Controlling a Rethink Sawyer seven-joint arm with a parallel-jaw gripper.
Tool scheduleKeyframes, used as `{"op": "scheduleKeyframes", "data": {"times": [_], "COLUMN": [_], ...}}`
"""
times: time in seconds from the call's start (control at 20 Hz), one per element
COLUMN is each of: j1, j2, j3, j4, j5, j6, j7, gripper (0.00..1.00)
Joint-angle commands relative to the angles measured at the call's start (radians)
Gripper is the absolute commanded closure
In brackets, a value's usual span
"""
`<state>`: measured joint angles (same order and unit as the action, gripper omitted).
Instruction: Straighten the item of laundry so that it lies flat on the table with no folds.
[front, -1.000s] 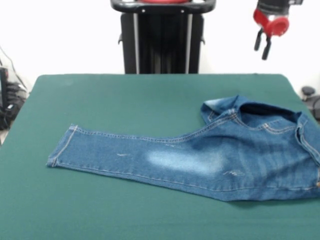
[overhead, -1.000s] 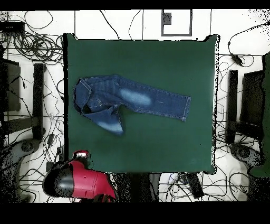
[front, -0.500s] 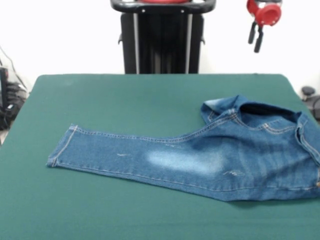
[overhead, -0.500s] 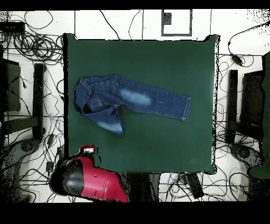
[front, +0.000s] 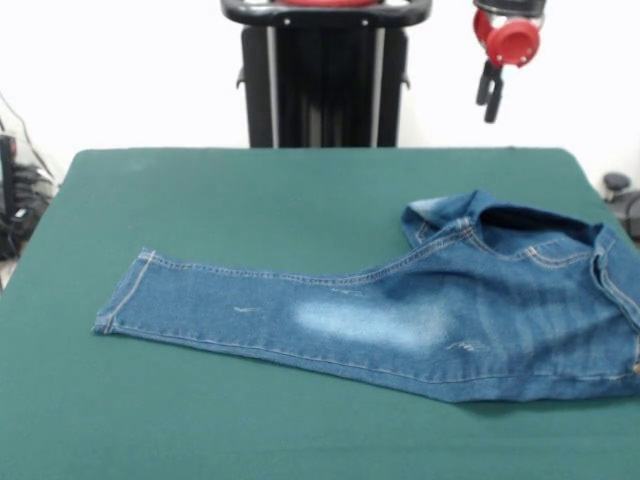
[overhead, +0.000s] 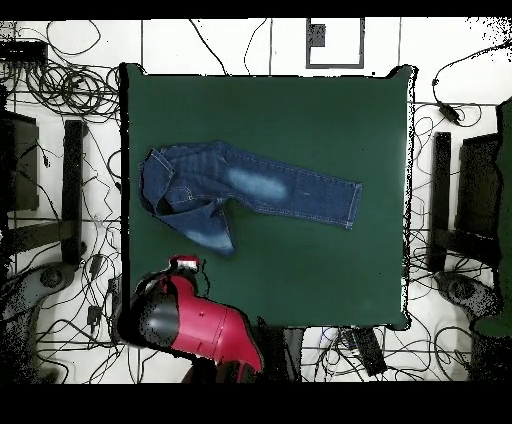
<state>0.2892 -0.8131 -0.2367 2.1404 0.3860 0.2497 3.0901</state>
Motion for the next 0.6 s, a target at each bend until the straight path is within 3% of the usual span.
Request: {"op": "scheduleKeyframes", "data": {"times": [0.05,0.35,0.6], "j1": [-0.012,-0.028,-0.023], "j2": [0.091,0.13,0.128], "j3": [0.024,0.038,0.012], "j4": [-0.108,-0.145,-0.19], "j5": [-0.038,-0.036,-0.048], "j6": [0.128,0.11,0.175], "j7": [0.016,0.009,0.01], "gripper": [0.0,0.0,0.0]}}
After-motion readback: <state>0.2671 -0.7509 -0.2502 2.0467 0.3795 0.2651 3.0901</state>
